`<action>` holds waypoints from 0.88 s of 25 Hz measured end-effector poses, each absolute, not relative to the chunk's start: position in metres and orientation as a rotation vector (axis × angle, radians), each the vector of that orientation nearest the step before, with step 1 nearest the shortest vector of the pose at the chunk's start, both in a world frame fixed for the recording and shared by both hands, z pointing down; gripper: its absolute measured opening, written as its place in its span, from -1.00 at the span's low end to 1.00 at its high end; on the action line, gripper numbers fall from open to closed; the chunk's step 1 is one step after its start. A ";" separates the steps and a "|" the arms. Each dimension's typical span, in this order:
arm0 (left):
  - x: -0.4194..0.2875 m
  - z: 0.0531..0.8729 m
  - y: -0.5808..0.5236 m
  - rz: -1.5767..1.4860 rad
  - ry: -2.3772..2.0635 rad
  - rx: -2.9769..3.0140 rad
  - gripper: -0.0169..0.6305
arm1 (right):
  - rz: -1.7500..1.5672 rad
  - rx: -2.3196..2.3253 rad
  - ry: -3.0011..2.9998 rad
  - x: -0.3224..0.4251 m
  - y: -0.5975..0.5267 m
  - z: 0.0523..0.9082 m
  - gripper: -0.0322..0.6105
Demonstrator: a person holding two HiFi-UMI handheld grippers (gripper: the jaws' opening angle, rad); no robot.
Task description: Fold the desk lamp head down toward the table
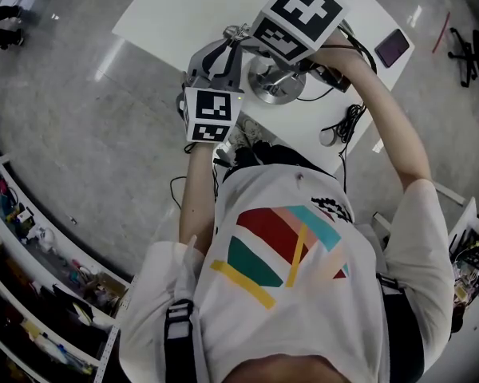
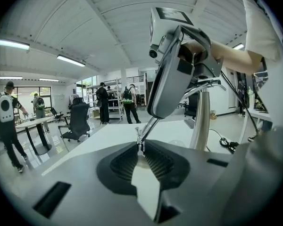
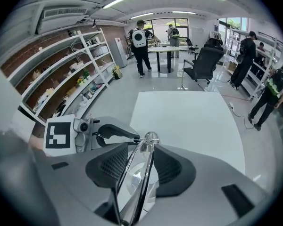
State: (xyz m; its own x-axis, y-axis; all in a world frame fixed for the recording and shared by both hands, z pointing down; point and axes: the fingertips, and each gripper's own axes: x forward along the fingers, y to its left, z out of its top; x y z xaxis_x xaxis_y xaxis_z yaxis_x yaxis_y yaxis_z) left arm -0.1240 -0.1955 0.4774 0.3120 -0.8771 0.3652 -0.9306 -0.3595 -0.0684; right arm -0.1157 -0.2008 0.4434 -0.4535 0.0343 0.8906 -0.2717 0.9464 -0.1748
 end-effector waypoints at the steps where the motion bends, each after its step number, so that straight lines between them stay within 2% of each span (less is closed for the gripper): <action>1: -0.123 0.480 -0.195 0.516 -1.670 2.409 -0.68 | 0.347 0.166 -2.012 -0.116 -0.201 0.444 -0.41; 14: -0.120 0.481 -0.194 0.502 -1.665 2.378 -0.68 | 0.274 0.158 -2.025 -0.116 -0.200 0.439 -0.41; 19: -0.120 0.483 -0.192 0.483 -1.633 2.378 -0.68 | -0.001 0.044 -2.066 -0.130 -0.172 0.440 -0.41; 22: -0.120 0.481 -0.188 0.445 -1.626 2.361 -0.68 | -0.174 0.139 -2.153 -0.127 -0.174 0.422 -0.41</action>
State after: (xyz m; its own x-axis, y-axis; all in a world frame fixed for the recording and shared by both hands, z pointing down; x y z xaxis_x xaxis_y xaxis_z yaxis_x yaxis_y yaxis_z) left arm -0.1201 -0.1881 0.4813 0.3342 -0.8628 0.3792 -0.9358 -0.3517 0.0243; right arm -0.1265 -0.1740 0.4222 -0.5530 -0.1663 0.8164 -0.0327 0.9834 0.1782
